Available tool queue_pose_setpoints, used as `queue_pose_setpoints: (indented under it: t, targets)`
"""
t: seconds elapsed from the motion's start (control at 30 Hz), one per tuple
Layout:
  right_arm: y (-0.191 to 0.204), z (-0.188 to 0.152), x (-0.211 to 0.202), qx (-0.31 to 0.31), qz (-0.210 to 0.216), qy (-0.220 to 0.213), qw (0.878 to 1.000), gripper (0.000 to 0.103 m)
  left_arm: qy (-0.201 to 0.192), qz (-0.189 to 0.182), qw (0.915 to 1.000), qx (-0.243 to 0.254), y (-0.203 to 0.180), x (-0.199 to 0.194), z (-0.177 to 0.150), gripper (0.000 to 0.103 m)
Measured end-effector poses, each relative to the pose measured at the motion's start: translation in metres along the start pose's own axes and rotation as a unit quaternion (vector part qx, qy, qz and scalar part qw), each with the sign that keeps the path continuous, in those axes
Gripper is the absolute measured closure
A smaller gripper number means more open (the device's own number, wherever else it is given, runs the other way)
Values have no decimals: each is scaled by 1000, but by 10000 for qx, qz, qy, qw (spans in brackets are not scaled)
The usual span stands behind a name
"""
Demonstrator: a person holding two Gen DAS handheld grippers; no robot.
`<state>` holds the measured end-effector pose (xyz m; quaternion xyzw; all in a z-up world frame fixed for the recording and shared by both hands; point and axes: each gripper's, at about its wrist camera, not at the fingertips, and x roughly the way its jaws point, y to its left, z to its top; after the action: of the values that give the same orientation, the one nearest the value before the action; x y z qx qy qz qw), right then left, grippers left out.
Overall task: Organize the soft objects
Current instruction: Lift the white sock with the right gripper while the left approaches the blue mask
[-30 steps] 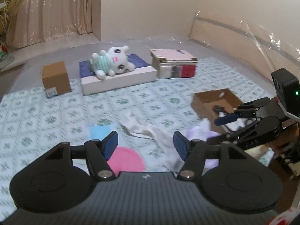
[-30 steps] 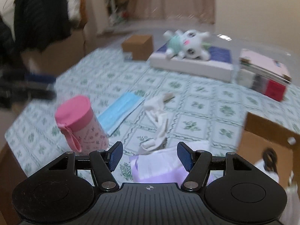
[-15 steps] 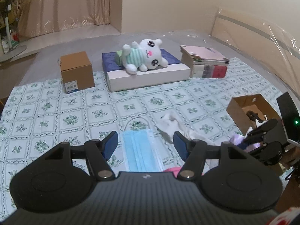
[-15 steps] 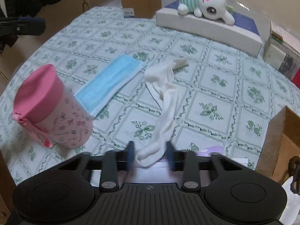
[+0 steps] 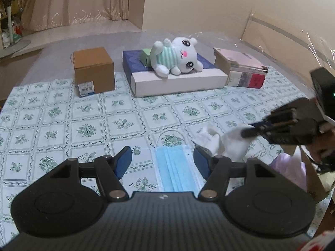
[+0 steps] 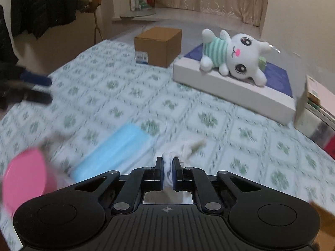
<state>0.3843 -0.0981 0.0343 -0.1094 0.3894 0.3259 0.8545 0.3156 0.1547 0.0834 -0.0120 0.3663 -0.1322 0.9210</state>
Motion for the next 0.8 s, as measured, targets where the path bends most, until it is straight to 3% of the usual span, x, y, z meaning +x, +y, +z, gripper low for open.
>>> queue_pose_setpoints:
  t: [0.3,0.47,0.53,0.63,0.67,0.7,0.8]
  targets:
    - [-26,-6,92,182,-41,772,9968,95,230,-179,9995,-138,20,44,-19,41]
    - [-32,-13,93,213,149,871,9959,93,340,-315,9987,-207,27,60,-25,41]
    - [-29,-15,85,39,132,859,9962,88,353,-350,9985,-210,28,64,-25,41]
    - [-26,-16,70,-34,42,677,9977,54,352,-371,9984,-222,31,68,-23,41]
    - [-25,-15,65,-42,-9,582,9983,38,350,-375,9984,-221,32,69,-22,41]
    - [-26,-15,60,-69,-44,476,9988,30,349,-384,9984,-215,32,70,-21,41]
    - [-27,-10,57,-190,-159,376,9990,29,382,-397,9983,-191,34,75,-19,41]
